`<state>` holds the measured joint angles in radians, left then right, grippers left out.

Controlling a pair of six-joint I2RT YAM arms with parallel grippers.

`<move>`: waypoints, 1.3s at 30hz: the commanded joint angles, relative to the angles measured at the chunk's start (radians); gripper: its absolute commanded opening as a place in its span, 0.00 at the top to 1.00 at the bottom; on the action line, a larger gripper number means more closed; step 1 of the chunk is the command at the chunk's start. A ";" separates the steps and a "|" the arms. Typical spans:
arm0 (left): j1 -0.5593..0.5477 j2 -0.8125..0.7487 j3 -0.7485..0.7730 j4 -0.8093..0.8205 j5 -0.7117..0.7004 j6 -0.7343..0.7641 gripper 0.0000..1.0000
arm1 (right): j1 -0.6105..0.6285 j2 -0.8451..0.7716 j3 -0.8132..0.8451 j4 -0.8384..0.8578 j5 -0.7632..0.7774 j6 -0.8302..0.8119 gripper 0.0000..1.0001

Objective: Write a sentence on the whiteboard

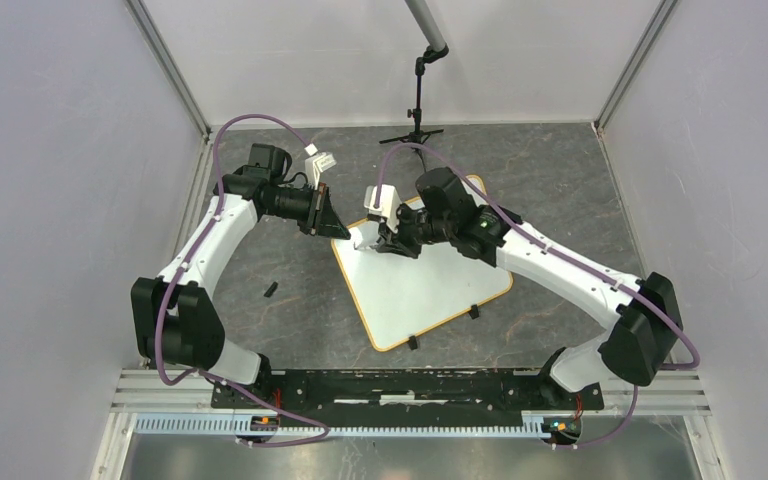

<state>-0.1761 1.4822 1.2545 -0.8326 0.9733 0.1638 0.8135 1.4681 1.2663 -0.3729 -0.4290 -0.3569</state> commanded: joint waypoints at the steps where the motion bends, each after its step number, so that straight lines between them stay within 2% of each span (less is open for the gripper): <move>1: -0.002 -0.029 0.008 0.010 -0.024 0.050 0.97 | 0.000 -0.033 -0.060 0.001 -0.002 -0.001 1.00; 10: -0.002 -0.030 0.003 0.007 -0.025 0.055 0.97 | 0.036 -0.076 -0.145 -0.010 -0.021 -0.014 1.00; 22: -0.002 -0.017 0.020 -0.034 -0.008 0.095 0.98 | 0.010 -0.097 -0.028 -0.009 0.004 0.002 1.00; 27: -0.002 -0.014 0.020 -0.034 -0.005 0.097 0.98 | -0.007 -0.085 -0.036 0.001 0.036 0.001 1.00; 39: -0.002 -0.014 0.021 -0.034 -0.007 0.103 0.98 | -0.007 -0.047 -0.023 -0.001 0.009 0.002 1.00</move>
<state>-0.1761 1.4822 1.2537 -0.8616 0.9791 0.2111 0.8070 1.4075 1.2015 -0.3973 -0.4099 -0.3565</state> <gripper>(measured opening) 0.175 0.120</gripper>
